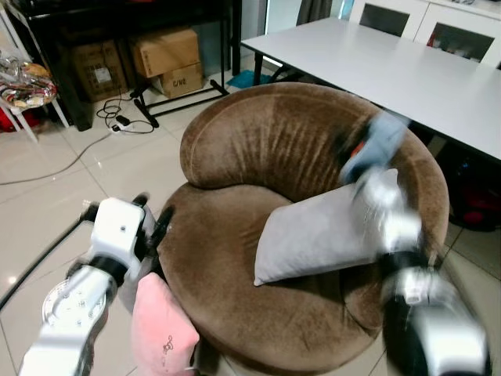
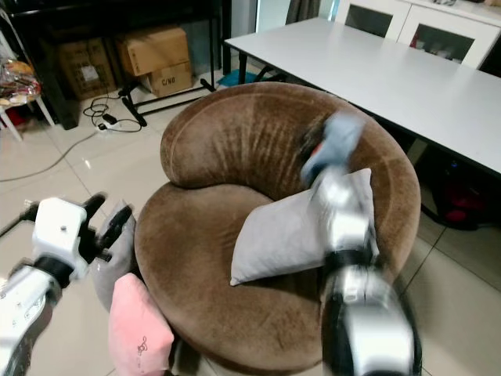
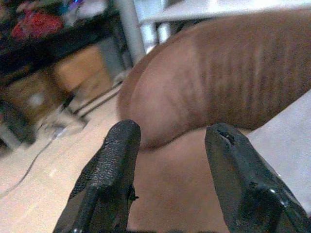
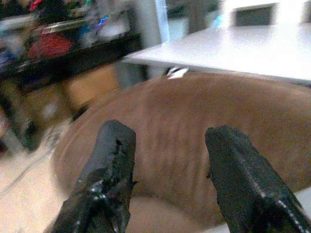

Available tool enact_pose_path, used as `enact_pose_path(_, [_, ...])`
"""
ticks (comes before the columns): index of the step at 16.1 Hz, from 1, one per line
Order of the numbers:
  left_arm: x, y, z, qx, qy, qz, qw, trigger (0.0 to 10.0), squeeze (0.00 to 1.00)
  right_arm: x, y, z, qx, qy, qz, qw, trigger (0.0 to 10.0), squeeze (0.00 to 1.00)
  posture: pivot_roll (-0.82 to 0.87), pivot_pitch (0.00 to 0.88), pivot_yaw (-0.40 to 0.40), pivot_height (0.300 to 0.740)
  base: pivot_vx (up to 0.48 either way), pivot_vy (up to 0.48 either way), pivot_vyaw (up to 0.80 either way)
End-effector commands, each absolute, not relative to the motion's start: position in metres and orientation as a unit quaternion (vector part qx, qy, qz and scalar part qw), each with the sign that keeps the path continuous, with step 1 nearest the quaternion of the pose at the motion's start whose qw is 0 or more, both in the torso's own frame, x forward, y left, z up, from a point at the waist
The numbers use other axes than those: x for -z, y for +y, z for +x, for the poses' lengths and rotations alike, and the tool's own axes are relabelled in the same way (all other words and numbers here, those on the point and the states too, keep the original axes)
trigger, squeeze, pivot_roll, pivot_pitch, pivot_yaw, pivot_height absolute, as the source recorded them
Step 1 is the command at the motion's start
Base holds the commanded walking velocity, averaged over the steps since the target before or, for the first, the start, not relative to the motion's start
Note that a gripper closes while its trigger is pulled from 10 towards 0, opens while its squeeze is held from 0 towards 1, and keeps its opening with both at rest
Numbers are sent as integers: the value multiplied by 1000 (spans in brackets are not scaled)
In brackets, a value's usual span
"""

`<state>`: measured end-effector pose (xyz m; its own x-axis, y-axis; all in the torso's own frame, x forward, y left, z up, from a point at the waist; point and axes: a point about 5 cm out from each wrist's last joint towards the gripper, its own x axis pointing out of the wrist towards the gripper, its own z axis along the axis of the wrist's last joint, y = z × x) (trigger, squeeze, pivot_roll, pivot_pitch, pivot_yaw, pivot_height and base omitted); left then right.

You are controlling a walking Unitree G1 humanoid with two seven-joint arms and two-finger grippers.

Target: Move the pillow to the sofa from floor

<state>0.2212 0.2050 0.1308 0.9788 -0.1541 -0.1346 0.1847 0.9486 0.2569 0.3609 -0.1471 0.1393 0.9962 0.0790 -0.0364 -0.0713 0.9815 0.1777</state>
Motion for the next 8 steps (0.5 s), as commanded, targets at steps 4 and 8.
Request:
enact_pose_path(4, [-129,211,220,20,47,141,989,10000,0,-127,-134,306,-70,29,33,997,10000,0,56,0,-45,740,-129,0,0])
enact_pose_path(8, [-129,204,221,18,30,145,989,10000,0,-127,-142,292,-67,46,1,997,10000,0,34,0,-40,740,-271,0,0])
